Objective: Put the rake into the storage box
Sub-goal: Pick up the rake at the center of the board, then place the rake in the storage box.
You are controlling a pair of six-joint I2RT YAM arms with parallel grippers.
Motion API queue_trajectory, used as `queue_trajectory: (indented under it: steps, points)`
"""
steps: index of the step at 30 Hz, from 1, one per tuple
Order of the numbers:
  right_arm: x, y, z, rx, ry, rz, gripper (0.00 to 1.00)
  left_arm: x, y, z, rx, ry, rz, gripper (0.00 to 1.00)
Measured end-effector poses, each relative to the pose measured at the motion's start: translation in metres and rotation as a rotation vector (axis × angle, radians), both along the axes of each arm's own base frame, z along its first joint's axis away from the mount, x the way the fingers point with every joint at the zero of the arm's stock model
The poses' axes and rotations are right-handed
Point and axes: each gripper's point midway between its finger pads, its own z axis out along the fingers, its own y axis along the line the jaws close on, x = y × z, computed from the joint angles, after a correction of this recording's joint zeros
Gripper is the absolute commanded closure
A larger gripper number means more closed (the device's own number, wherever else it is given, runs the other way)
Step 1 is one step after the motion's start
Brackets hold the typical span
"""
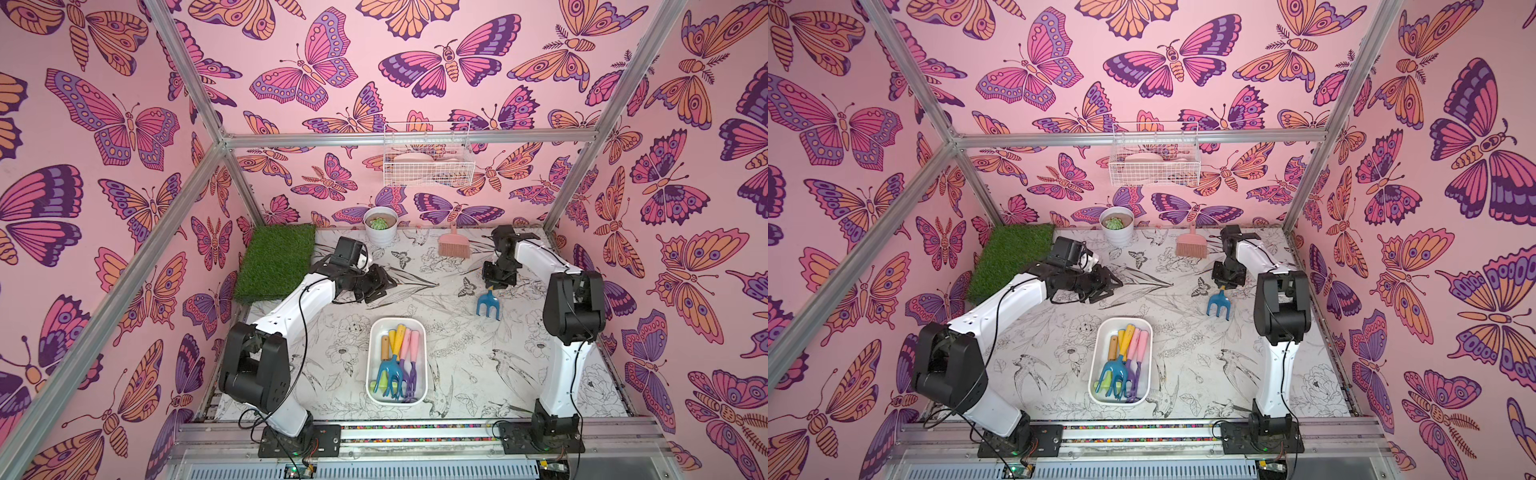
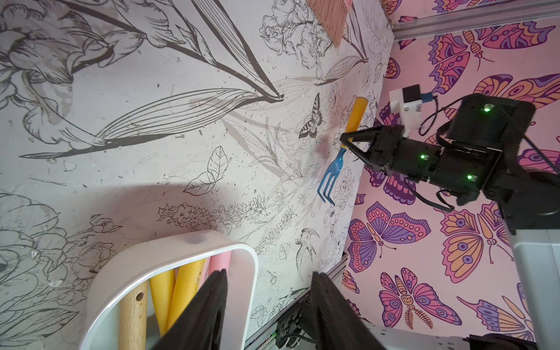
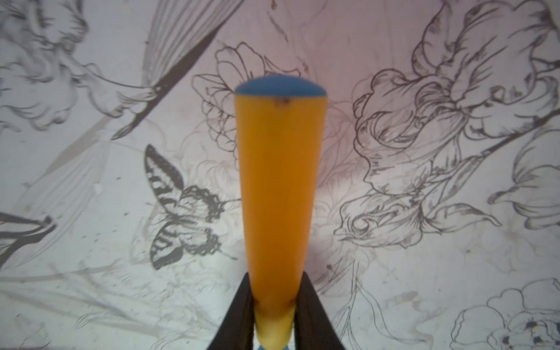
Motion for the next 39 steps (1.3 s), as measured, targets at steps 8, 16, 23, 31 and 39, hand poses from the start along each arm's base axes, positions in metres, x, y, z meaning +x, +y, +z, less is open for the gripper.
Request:
queue_trajectory:
  steps: [8,16,23,31,39]
  points:
    - [-0.022,0.037,0.057,0.113,-0.093,0.004,1.0,-0.007,-0.002,0.007,0.045,-0.051,-0.01,0.5]
    - [-0.062,0.106,0.096,0.233,-0.146,0.081,1.0,-0.014,0.012,0.022,0.1,-0.108,0.015,0.5]
    - [-0.1,0.171,0.111,0.329,-0.143,0.156,1.0,-0.035,0.034,0.032,0.162,-0.145,0.054,0.5]
    - [-0.145,0.229,0.108,0.428,-0.101,0.196,0.99,-0.075,0.064,0.031,0.199,-0.162,0.11,0.49]
    - [-0.187,0.262,0.088,0.459,-0.03,0.221,0.98,-0.103,0.083,0.027,0.209,-0.161,0.166,0.49]
